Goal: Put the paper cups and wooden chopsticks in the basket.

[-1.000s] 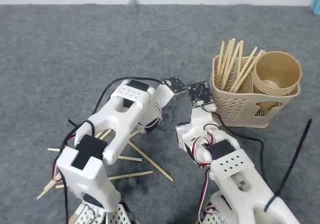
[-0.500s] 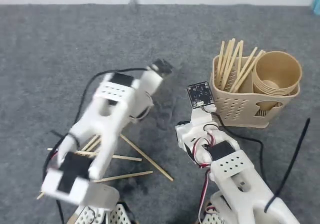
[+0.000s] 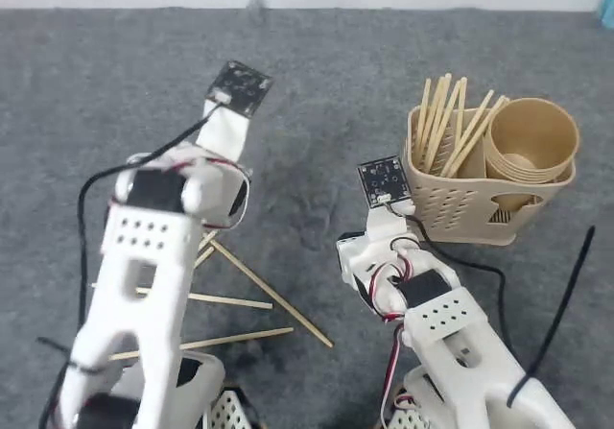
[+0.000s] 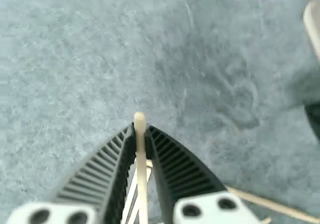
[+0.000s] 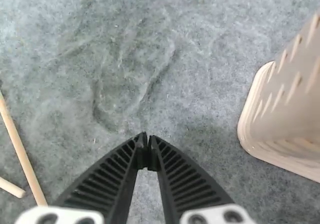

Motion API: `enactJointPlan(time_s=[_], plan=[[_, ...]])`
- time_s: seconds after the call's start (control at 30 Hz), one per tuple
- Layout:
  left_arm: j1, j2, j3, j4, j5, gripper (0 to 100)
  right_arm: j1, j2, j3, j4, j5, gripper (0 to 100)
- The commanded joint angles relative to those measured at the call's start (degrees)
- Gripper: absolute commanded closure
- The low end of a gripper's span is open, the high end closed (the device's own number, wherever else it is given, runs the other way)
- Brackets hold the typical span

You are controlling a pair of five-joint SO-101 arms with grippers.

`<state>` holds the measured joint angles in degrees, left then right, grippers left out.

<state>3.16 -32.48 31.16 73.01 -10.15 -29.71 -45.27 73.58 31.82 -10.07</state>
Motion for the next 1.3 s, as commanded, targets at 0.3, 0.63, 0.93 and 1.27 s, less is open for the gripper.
enactJointPlan(time_s=[0.3, 0.63, 0.93, 1.27], plan=[[0.26, -20.13, 2.77, -19.87, 25.58, 99, -0.57, -2.07, -0.44, -1.10, 1.41, 98.9], [10.73, -24.88, 2.86, -47.65, 29.71, 99, -0.40, -2.07, -0.35, -1.10, 1.41, 98.9], [23.12, -24.53, 1.98, -71.47, 29.63, 99, -0.40, -2.07, -0.35, -1.10, 1.41, 98.9], [30.95, -8.97, -7.34, -67.87, 29.63, 99, -0.48, -2.07, -0.35, -1.10, 1.41, 98.9]])
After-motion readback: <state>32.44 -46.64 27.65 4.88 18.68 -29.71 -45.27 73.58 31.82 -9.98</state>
